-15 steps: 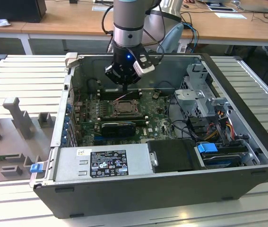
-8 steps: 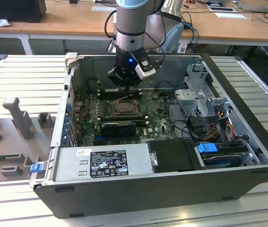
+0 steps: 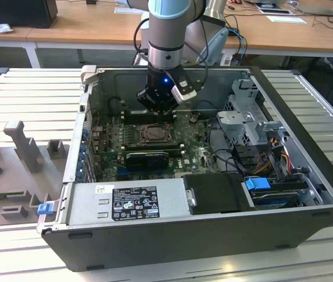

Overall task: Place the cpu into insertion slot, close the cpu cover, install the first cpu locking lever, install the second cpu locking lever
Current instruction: 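Install the first cpu locking lever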

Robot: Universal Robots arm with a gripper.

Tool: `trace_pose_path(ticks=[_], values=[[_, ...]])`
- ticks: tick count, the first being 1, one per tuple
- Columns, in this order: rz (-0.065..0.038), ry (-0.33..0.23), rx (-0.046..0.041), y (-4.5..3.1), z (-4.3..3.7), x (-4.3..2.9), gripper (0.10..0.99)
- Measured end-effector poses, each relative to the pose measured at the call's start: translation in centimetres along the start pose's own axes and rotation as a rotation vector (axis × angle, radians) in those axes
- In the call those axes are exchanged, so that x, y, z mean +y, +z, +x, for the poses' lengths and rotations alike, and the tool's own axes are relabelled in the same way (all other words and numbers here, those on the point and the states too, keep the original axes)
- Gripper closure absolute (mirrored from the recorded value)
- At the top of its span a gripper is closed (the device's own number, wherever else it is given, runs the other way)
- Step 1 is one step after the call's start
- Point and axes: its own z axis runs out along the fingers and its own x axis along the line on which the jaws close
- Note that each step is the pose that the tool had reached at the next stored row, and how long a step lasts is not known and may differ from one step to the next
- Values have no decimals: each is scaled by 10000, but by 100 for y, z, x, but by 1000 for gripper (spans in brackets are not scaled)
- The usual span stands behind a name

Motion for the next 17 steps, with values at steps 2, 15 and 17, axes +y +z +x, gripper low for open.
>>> trace_pose_path(ticks=[2,15,17], values=[[12,-1,1,4,-3,-4,980],[110,1,6,53,-6,-27,980],[66,1,4,56,-11,-29,980]])
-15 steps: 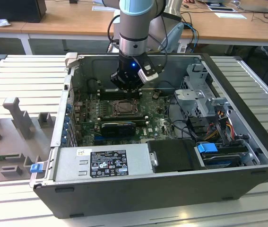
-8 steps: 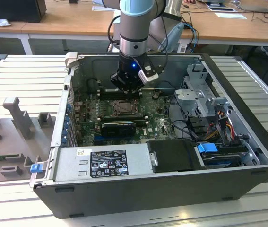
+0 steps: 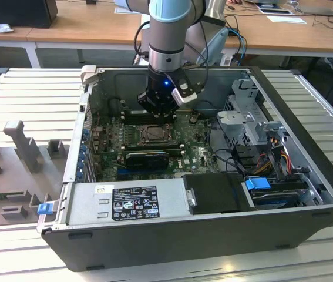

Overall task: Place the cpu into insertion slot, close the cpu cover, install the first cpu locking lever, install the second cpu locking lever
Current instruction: 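Install the first cpu locking lever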

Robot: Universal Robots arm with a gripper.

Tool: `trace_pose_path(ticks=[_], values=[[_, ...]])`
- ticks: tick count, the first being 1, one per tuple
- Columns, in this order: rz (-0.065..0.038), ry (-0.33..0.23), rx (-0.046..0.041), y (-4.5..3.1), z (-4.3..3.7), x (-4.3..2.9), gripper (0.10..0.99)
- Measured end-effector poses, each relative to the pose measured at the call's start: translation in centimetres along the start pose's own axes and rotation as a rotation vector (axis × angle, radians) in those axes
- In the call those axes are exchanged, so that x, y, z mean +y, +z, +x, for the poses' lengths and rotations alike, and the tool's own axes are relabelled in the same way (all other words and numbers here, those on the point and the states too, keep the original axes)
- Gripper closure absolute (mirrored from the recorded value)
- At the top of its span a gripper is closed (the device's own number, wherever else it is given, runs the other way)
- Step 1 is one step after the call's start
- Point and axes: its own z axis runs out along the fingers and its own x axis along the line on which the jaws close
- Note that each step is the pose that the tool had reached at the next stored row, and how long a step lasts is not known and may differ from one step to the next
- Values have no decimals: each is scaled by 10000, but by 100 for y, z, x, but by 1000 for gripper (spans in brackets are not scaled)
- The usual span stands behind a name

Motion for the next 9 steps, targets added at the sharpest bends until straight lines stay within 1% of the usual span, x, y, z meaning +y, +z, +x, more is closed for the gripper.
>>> trace_pose_path(ticks=[1,3,4,6,7,8,9], values=[[-44,-1,-4,2,-2,2,980],[-71,1,-6,-2,-2,3,980],[-84,0,-14,-16,-4,5,980],[-70,1,-4,-95,-2,4,980],[-72,0,-6,-168,-3,7,980],[-68,0,-4,-212,-2,7,980],[-67,-2,-6,-221,-3,5,980]])
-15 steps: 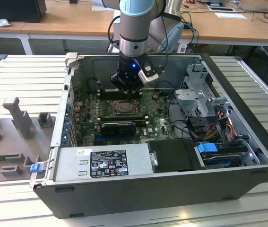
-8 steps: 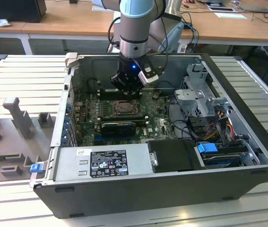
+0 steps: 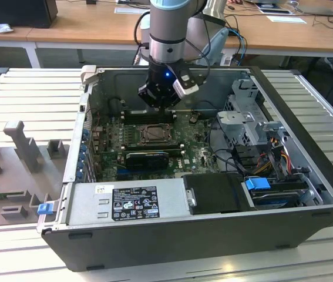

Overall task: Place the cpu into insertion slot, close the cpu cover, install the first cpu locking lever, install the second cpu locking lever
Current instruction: 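Install the first cpu locking lever, then install the second cpu locking lever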

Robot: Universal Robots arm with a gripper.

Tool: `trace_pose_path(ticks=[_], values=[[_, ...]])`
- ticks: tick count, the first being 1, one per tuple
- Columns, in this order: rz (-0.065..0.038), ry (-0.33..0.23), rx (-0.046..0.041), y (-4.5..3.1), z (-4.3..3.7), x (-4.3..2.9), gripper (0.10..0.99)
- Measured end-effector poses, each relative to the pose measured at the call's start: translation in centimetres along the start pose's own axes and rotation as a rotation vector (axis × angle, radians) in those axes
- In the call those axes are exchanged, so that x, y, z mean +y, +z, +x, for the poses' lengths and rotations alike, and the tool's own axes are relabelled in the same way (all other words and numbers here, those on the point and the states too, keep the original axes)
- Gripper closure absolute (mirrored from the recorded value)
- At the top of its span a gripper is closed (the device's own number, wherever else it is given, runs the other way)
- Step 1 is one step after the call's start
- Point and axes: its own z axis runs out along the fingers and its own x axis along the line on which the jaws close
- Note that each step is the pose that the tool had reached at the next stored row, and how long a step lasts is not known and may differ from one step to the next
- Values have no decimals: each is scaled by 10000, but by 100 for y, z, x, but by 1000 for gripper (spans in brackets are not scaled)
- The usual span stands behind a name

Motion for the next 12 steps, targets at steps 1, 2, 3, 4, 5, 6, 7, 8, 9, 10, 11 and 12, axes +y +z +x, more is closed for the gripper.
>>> trace_pose_path(ticks=[1,2,3,4,5,6,7,8,9,10,11,12], values=[[3,2,2,-1,1,-22,980],[3,2,1,-2,2,-38,980],[3,2,2,-2,2,-52,980],[3,2,2,-2,2,-65,980],[2,2,1,-2,2,-70,980],[2,2,2,-3,3,-76,980],[3,2,1,-3,3,-80,980],[3,2,1,-3,3,-83,980],[3,2,1,-3,3,-94,980],[3,2,2,-4,4,-122,980],[5,1,3,-13,5,-158,980],[4,3,2,-46,5,-157,980]])
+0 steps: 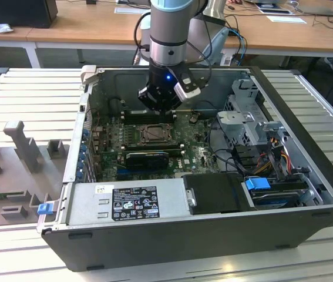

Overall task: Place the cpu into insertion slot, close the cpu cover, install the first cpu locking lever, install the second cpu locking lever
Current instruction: 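Install the second cpu locking lever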

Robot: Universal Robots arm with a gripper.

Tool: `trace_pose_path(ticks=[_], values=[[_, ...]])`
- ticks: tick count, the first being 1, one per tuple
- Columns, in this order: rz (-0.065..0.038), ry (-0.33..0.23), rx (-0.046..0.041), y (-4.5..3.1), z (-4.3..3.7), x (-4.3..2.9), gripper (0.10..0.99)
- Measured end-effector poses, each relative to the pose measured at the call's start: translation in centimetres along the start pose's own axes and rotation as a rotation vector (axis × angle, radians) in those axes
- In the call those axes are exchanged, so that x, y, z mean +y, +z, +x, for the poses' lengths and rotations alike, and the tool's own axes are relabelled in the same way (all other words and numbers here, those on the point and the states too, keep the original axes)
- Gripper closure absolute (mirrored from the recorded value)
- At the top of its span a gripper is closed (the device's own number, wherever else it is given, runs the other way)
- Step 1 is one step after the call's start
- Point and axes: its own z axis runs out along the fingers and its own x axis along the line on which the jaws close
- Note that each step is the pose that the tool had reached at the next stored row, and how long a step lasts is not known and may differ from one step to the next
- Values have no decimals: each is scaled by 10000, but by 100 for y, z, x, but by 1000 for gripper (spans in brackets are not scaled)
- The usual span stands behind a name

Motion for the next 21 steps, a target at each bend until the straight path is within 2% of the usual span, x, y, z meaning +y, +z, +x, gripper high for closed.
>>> trace_pose_path(ticks=[2,4,8,11,12,13,14,16,19,20,21], values=[[-1,-1,-1,-43,0,-1,980],[-4,-1,-1,-48,0,-13,980],[-1,-1,0,-52,3,-107,980],[-1,-1,0,-52,5,-206,980],[-1,0,0,-53,7,-261,980],[0,0,0,-74,8,-283,980],[0,0,0,-142,8,-286,980],[-3,-1,-1,-145,9,-312,980],[-1,0,-1,-149,18,-533,980],[-5,2,98,-145,20,-609,980],[-31,6,216,-141,21,-643,980]])
